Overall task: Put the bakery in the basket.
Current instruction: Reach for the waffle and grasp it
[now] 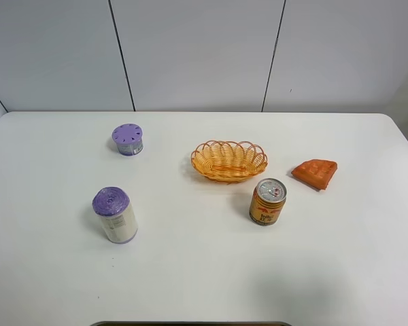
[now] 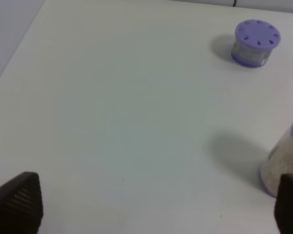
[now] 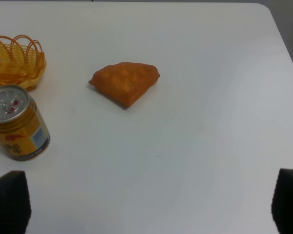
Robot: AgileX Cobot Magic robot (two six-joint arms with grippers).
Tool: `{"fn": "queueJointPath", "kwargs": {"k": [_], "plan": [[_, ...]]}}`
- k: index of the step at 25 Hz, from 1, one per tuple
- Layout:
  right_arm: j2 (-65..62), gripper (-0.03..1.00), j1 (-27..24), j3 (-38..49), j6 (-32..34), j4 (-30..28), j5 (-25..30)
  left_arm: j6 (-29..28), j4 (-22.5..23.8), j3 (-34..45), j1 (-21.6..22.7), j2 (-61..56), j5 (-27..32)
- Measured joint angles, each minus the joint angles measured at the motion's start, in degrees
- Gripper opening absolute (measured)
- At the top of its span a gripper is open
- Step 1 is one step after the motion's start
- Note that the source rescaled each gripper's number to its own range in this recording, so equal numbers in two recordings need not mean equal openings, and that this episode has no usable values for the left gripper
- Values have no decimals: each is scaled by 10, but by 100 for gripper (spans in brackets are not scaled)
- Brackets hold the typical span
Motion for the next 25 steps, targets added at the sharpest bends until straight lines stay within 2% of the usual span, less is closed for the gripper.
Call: {"fn": "queueJointPath", "kwargs": {"k": [25], "plan": [[0, 100, 0, 0, 0, -3, 0, 0, 0, 0, 0, 0, 0]]}}
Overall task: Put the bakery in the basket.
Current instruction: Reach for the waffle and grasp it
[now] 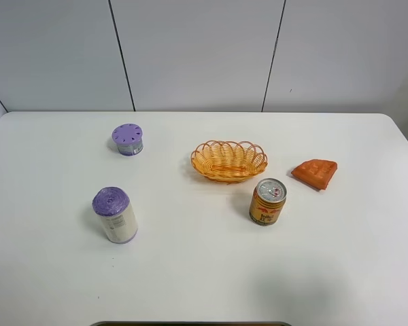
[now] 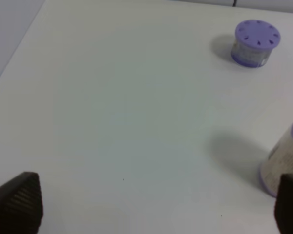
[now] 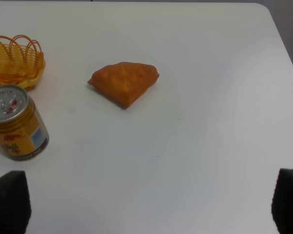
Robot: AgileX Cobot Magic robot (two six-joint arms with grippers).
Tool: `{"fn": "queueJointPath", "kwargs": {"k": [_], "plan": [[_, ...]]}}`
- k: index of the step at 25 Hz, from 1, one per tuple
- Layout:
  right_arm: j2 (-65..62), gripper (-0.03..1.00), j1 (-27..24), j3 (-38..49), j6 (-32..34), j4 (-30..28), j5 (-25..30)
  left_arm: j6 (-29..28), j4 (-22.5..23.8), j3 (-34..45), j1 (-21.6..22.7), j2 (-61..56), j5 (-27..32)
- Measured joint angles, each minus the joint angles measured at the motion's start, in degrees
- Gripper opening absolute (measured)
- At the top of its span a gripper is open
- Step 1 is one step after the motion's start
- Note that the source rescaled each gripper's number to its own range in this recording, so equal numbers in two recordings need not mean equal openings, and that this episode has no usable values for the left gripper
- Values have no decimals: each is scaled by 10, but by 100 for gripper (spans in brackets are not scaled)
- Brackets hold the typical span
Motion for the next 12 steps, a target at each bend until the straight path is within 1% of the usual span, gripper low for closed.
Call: {"fn": "queueJointPath", "kwargs": {"k": [5, 10, 12], "plan": [[10, 100, 0, -12, 0, 0, 2, 0, 0, 0, 0, 0, 0], [91, 100, 0, -47, -1, 0, 1, 0, 0, 0, 0, 0, 0], [127, 100, 0, -58, -13, 0, 1, 0, 0, 0, 0, 0, 0]]}}
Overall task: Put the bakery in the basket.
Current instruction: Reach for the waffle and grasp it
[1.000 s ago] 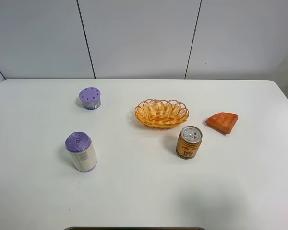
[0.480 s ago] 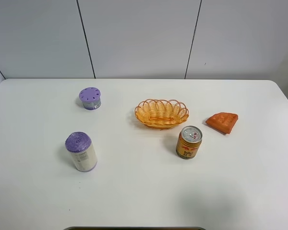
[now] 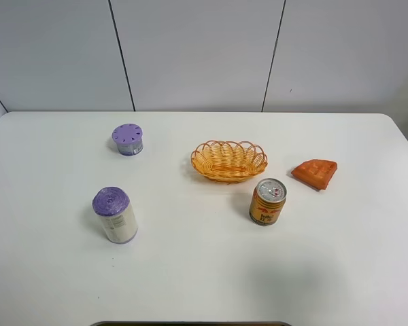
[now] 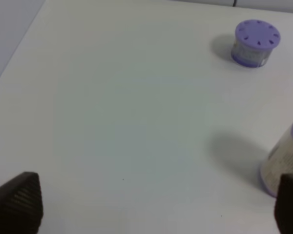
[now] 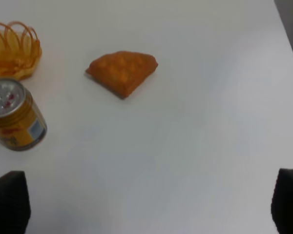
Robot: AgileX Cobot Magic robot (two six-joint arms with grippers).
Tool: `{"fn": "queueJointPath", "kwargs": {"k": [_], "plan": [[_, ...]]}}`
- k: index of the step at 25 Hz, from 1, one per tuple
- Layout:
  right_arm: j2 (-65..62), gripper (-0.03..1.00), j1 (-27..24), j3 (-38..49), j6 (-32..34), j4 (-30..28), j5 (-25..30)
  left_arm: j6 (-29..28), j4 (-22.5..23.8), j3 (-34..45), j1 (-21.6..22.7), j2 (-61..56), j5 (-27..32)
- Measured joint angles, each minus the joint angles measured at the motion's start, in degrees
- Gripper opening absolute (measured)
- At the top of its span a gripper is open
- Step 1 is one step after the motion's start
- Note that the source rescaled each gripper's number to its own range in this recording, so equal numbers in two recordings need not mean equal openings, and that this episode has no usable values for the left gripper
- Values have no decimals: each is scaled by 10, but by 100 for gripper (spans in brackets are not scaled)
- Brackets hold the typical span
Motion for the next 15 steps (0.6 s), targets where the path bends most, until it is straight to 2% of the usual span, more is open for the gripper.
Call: {"fn": "queueJointPath", "kwargs": {"k": [15], "plan": [[282, 100, 0, -117, -132, 0, -1, 0, 0, 0, 0, 0, 0]]}}
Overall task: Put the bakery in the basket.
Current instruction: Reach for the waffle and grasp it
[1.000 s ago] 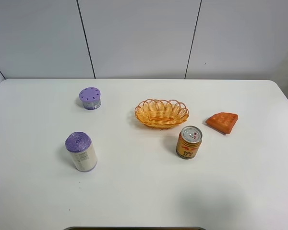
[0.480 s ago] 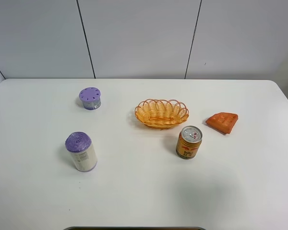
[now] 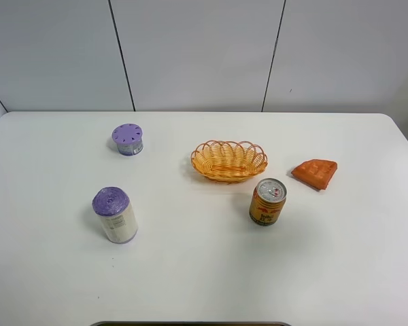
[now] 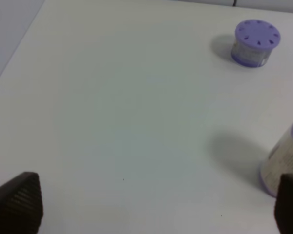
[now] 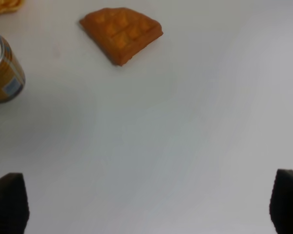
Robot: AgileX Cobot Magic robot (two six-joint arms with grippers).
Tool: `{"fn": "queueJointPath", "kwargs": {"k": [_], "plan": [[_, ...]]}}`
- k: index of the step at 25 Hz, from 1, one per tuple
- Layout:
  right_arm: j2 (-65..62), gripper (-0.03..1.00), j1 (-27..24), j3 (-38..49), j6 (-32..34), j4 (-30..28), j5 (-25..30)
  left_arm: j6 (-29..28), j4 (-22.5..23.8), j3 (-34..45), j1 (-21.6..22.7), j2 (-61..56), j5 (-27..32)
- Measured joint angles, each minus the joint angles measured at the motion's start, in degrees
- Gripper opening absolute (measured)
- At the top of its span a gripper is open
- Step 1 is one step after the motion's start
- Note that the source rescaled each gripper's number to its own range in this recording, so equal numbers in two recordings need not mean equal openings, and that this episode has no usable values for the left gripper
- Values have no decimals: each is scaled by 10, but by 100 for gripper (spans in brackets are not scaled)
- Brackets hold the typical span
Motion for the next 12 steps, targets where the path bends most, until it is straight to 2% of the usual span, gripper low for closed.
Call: {"fn": "queueJointPath", "kwargs": {"k": [6, 12], "plan": [[117, 100, 0, -55, -53, -25, 6, 0, 0, 0, 0, 0, 0], [211, 100, -1, -115, -159, -46, 11, 0, 0, 0, 0, 0, 0]]}}
